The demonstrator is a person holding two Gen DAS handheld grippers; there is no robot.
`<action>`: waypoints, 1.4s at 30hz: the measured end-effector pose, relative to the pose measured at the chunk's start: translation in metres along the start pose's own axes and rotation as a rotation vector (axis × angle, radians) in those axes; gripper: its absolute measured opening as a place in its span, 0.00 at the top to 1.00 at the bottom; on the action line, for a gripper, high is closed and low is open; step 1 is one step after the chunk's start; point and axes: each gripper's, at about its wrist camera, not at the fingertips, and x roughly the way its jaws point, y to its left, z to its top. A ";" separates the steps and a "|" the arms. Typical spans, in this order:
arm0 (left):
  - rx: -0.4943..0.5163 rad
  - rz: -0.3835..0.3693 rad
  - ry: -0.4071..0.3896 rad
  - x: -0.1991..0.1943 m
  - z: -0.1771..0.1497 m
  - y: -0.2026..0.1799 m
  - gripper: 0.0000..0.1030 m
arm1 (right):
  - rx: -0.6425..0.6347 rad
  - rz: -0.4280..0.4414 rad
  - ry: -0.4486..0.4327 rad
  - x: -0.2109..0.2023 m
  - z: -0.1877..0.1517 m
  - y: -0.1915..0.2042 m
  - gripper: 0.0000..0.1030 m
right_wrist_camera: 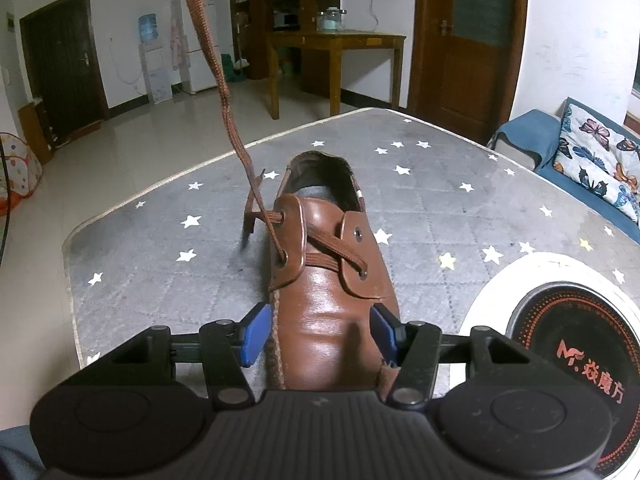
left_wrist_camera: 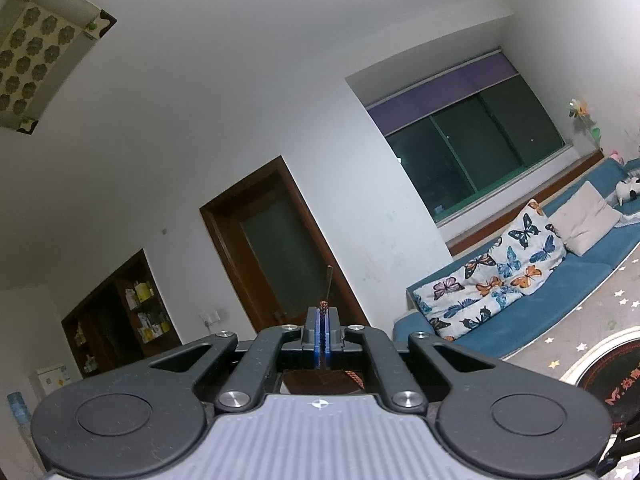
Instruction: Lace up shoes with both hands
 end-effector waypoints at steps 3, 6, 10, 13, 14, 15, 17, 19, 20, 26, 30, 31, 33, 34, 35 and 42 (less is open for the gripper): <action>0.008 -0.002 -0.006 -0.002 0.002 0.000 0.98 | 0.002 -0.001 -0.004 -0.001 0.001 0.000 0.46; 0.010 -0.007 -0.006 -0.001 0.003 0.000 0.98 | 0.012 -0.005 -0.013 -0.003 0.001 -0.003 0.46; 0.011 -0.024 0.008 0.002 0.001 -0.002 0.98 | 0.030 -0.012 -0.030 -0.006 0.004 -0.010 0.46; 0.015 -0.032 0.015 0.004 0.001 -0.005 0.98 | 0.048 -0.012 -0.043 -0.008 0.006 -0.016 0.47; 0.014 -0.038 0.017 0.004 0.001 -0.006 0.98 | 0.056 -0.011 -0.048 -0.008 0.007 -0.019 0.50; 0.011 -0.044 0.019 0.005 0.001 -0.006 0.98 | 0.064 -0.013 -0.056 -0.009 0.008 -0.021 0.51; 0.002 -0.060 0.027 0.005 0.000 -0.008 0.98 | 0.079 -0.011 -0.071 -0.010 0.011 -0.025 0.54; -0.010 -0.077 0.037 0.006 -0.001 -0.009 0.98 | 0.091 -0.012 -0.086 -0.009 0.013 -0.029 0.56; -0.013 -0.086 0.043 0.007 -0.002 -0.010 0.98 | 0.096 -0.013 -0.092 -0.009 0.015 -0.030 0.56; -0.034 -0.144 0.105 0.012 -0.017 -0.020 0.97 | 0.129 -0.016 -0.108 0.002 0.024 -0.039 0.56; -0.068 -0.181 0.166 0.015 -0.032 -0.026 0.97 | 0.142 -0.015 -0.123 0.010 0.030 -0.040 0.56; -0.073 -0.190 0.179 0.016 -0.036 -0.028 0.97 | 0.141 -0.020 -0.126 0.012 0.032 -0.039 0.56; -0.079 -0.207 0.202 0.016 -0.043 -0.033 0.97 | 0.139 -0.024 -0.128 0.018 0.035 -0.039 0.56; -0.085 -0.217 0.213 0.017 -0.046 -0.036 0.97 | 0.140 -0.020 -0.127 0.019 0.036 -0.039 0.56; -0.091 -0.226 0.223 0.017 -0.049 -0.038 0.97 | 0.142 -0.012 -0.126 0.022 0.036 -0.039 0.56; -0.130 -0.275 0.298 0.020 -0.072 -0.057 0.97 | 0.116 -0.031 -0.102 0.031 0.031 -0.037 0.57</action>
